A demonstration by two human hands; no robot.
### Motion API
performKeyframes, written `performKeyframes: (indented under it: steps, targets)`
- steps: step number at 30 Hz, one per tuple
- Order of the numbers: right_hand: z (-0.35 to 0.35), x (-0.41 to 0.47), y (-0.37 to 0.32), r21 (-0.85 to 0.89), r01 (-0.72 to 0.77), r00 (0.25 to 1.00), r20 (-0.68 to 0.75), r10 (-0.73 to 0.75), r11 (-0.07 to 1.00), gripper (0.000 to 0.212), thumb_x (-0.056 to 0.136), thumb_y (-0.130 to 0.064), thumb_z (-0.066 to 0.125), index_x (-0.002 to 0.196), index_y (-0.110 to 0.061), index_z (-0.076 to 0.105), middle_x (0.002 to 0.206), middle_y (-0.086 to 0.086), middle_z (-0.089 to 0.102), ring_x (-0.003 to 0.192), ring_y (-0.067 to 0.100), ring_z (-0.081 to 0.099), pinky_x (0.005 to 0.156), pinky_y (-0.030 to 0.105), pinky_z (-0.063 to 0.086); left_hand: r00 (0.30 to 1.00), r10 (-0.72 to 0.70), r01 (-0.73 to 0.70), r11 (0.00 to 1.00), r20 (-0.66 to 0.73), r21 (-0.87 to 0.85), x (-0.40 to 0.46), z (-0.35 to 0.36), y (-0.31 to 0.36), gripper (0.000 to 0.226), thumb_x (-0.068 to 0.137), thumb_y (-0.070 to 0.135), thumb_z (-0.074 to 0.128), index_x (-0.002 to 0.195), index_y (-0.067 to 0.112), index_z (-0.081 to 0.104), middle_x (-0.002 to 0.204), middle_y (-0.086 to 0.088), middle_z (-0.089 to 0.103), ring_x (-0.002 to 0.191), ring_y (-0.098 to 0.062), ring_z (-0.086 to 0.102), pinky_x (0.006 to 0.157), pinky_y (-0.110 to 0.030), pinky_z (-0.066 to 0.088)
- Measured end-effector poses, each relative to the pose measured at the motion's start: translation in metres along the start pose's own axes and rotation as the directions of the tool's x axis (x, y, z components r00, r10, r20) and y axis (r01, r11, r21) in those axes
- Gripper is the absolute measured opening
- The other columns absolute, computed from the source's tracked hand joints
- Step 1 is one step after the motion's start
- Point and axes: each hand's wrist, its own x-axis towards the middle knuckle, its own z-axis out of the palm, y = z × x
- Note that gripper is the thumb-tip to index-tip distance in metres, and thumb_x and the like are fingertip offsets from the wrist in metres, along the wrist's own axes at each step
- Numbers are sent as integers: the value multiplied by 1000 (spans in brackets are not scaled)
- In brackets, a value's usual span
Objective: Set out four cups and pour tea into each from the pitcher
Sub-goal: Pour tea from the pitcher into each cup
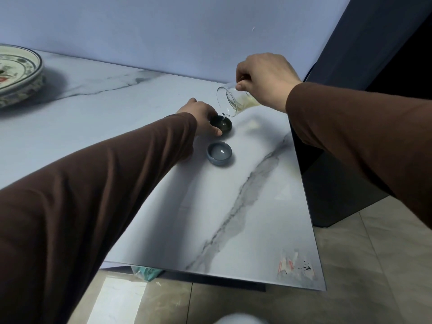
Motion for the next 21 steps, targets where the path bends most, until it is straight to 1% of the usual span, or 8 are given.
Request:
performKeyframes:
  steps: [4,8,10,13,16,21]
  targets:
    - [-2,0,-2,-13,18,1000,-1,-18,1000,16,94,-28,60,101,-16,68,105,7,67,102,33,59,76,36,40,1000,2,-2,1000,0,14,-1,-1,1,60,56,57,75,112,39,64,107,-3,50,112,-19,43,96,-36,46]
    - [-6,0,-2,-35,29,1000,-7,-29,999,16,94,-27,60,101,-15,68,103,8,68,100,33,59,77,38,42,1000,-10,10,1000,-3,13,-2,-1,2,60,56,56,76,112,39,64,108,-3,46,105,-20,47,96,-35,46]
    - [-7,0,-2,-44,36,999,-15,-36,998,16,94,-27,60,101,-15,68,103,9,68,100,34,59,77,39,43,1000,-3,3,1000,-5,15,-3,-2,3,59,58,55,76,113,38,64,106,-2,47,110,-20,46,96,-35,45]
    - [-7,0,-1,-57,48,998,-28,-49,997,16,94,-27,60,101,-15,68,102,8,68,99,34,59,76,38,42,1000,17,-17,1000,-1,16,-2,-2,3,57,61,53,76,114,35,64,106,-3,54,117,-19,40,96,-37,45]
    - [-6,0,-1,-59,49,998,-34,-51,997,16,94,-27,60,101,-15,68,102,8,68,99,33,60,76,37,41,1000,21,-21,1000,4,14,-2,-2,3,57,62,53,75,115,34,64,110,-3,58,119,-19,38,97,-39,44]
    - [-7,0,-3,-66,52,998,-40,-55,996,17,94,-27,59,101,-15,69,101,8,67,100,33,59,76,38,42,1000,27,-27,999,4,23,-3,-3,4,57,64,51,76,117,32,64,106,-2,58,120,-19,38,97,-37,44]
